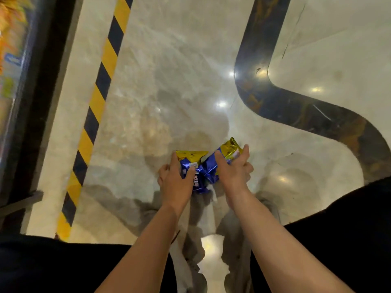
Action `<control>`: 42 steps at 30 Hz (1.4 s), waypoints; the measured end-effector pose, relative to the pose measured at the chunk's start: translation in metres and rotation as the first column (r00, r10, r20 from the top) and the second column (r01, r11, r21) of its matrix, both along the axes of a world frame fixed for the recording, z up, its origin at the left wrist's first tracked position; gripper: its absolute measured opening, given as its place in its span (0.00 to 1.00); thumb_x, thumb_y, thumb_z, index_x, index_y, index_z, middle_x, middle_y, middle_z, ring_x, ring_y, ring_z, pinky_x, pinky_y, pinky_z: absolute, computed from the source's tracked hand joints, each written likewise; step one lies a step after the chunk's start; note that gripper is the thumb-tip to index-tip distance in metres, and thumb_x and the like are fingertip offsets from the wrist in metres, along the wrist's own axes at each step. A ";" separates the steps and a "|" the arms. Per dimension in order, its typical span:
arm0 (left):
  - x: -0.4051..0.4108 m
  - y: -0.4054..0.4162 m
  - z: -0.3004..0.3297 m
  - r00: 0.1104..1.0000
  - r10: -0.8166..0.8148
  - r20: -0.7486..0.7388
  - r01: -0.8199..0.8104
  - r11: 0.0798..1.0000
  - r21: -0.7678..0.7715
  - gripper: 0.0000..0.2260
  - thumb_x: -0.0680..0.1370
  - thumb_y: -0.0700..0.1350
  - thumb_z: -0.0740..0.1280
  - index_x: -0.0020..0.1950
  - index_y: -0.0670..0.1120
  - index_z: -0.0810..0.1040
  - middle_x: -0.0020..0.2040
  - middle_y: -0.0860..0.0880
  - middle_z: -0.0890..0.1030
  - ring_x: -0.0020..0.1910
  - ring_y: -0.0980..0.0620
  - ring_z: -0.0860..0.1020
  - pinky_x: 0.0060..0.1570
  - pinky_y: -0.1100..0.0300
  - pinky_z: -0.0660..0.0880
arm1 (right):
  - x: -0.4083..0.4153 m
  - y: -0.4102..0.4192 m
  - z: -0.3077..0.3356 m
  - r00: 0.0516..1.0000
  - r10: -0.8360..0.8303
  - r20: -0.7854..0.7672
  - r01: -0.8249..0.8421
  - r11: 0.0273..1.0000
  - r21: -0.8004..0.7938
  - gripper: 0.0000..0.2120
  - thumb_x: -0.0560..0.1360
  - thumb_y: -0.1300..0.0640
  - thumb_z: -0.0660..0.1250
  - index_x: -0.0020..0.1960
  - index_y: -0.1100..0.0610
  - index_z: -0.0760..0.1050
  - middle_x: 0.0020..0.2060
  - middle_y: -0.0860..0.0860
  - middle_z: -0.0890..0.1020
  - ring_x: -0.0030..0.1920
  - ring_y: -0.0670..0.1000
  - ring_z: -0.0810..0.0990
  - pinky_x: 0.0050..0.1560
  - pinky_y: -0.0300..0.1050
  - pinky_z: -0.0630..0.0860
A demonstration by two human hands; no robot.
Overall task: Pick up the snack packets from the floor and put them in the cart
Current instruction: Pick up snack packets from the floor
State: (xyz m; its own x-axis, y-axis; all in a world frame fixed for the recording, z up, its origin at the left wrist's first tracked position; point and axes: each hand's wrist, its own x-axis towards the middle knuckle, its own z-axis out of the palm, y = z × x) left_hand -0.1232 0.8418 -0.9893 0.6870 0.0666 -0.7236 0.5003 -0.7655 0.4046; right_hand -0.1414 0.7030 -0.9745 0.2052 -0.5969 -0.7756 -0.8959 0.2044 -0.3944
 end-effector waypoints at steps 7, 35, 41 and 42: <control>-0.001 -0.020 -0.016 1.000 -0.011 -0.008 0.011 1.000 -0.018 0.36 0.78 0.57 0.66 0.79 0.62 0.49 0.74 0.45 0.59 0.73 0.41 0.60 0.72 0.45 0.63 | -0.005 0.011 -0.014 0.999 0.009 0.040 -0.009 1.000 0.000 0.42 0.76 0.51 0.70 0.79 0.42 0.45 0.67 0.59 0.61 0.67 0.60 0.63 0.56 0.44 0.63; 0.039 0.002 0.273 0.979 -0.101 0.179 0.117 0.990 -0.082 0.19 0.83 0.47 0.61 0.74 0.57 0.67 0.63 0.48 0.68 0.52 0.54 0.71 0.53 0.63 0.66 | -0.007 -0.020 0.283 0.842 0.502 0.199 -0.483 0.865 -0.137 0.41 0.75 0.62 0.70 0.79 0.47 0.50 0.62 0.57 0.66 0.44 0.29 0.67 0.41 0.26 0.65; 0.069 0.019 0.475 0.937 -0.078 0.340 0.131 0.982 -0.136 0.19 0.82 0.48 0.64 0.73 0.53 0.69 0.63 0.49 0.72 0.52 0.61 0.69 0.50 0.74 0.62 | 0.027 -0.009 0.481 0.721 0.636 0.276 -0.579 0.771 -0.266 0.39 0.75 0.61 0.70 0.78 0.46 0.53 0.62 0.54 0.66 0.47 0.19 0.60 0.41 0.14 0.60; 0.073 0.023 0.509 0.928 -0.054 0.369 0.116 0.982 -0.148 0.19 0.81 0.48 0.65 0.73 0.53 0.70 0.63 0.49 0.73 0.53 0.61 0.69 0.48 0.76 0.60 | 0.032 -0.004 0.514 0.698 0.658 0.283 -0.593 0.752 -0.287 0.39 0.75 0.61 0.70 0.78 0.46 0.53 0.63 0.54 0.65 0.47 0.21 0.61 0.42 0.14 0.59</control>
State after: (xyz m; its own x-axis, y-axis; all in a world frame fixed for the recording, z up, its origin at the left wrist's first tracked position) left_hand -0.0499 0.8648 -0.4808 0.9018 -0.1024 -0.4199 0.2316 -0.7059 0.6694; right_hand -0.1091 0.6991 -0.4607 0.8089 -0.3390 -0.4804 -0.5878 -0.4491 -0.6729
